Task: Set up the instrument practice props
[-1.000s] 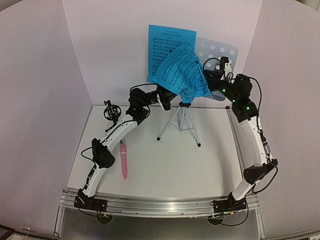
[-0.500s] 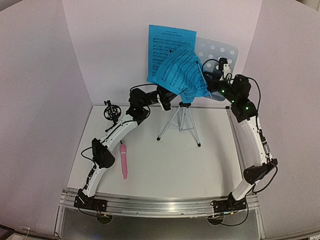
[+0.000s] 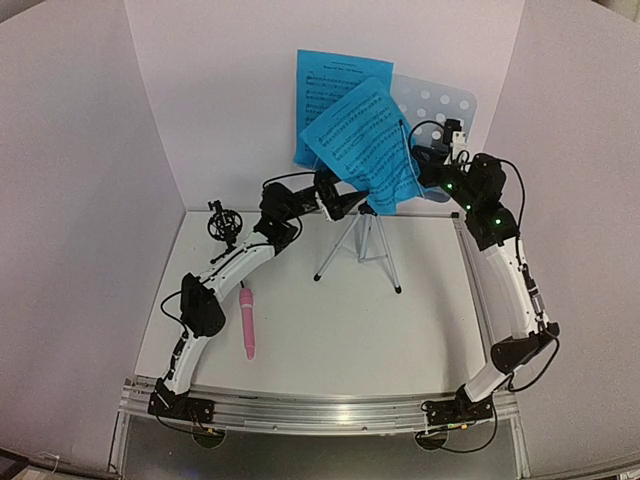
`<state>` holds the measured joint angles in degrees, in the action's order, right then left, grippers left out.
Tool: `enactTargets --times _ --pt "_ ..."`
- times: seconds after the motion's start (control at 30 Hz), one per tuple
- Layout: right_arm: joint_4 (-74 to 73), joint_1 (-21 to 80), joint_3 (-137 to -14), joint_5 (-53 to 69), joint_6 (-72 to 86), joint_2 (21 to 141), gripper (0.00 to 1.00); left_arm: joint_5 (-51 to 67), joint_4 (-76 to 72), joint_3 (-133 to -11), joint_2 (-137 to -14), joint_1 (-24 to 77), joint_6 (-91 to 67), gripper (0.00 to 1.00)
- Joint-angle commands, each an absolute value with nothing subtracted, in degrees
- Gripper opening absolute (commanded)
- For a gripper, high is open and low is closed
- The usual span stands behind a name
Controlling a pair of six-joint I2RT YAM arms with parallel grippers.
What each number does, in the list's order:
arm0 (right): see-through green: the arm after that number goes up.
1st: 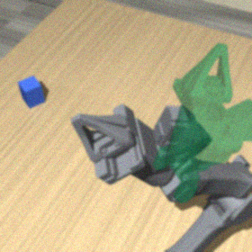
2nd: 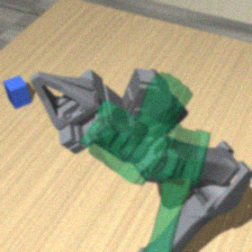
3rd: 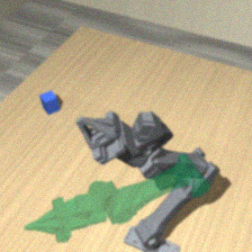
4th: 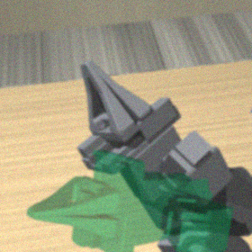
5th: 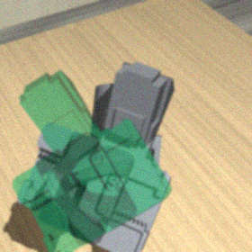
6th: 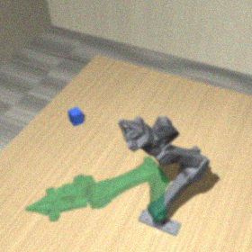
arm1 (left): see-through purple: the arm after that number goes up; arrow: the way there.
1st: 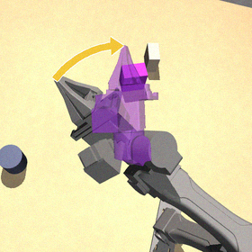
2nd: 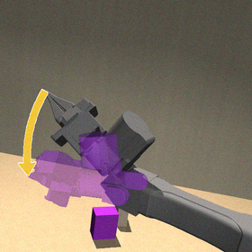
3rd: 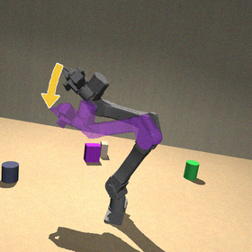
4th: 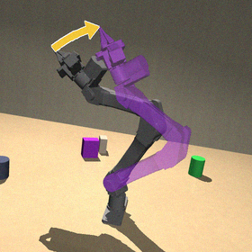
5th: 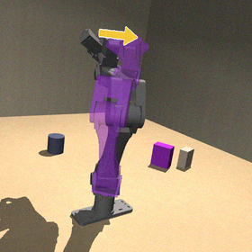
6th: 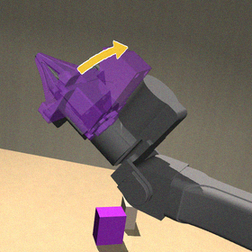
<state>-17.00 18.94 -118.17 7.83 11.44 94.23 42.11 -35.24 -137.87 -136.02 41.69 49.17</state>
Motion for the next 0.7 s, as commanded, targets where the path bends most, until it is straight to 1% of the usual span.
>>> enactTargets --times 0.0,0.17,0.3,0.43,0.57,0.67 --pt "-12.43 19.11 -116.26 5.3 12.7 89.97 0.0 38.49 -36.83 -137.16 -128.44 41.66 47.89 0.62" --pt "-7.16 19.12 -112.1 2.76 13.86 87.34 0.0 36.33 -34.27 -135.26 -125.56 41.66 45.86 0.72" --pt "-2.07 19.11 -106.76 0.04 15.47 84.66 0.0 33.91 -33.53 -131.01 -121.95 41.66 44.11 0.77" --pt "2.47 19.15 -102.28 -3.05 16.85 82.8 0.0 29.92 -32.5 -127.89 -118.83 41.74 38.79 0.8" --pt "6.67 19.13 -97.86 -5.03 17.71 81.16 0.0 26.47 -35.78 -124.58 -115.1 42.75 32.69 0.78" --pt "8.34 19.14 -96.63 -5.69 18.43 80.93 0.0 23.44 -39.09 -122.43 -112.98 45.72 31.47 0.73"
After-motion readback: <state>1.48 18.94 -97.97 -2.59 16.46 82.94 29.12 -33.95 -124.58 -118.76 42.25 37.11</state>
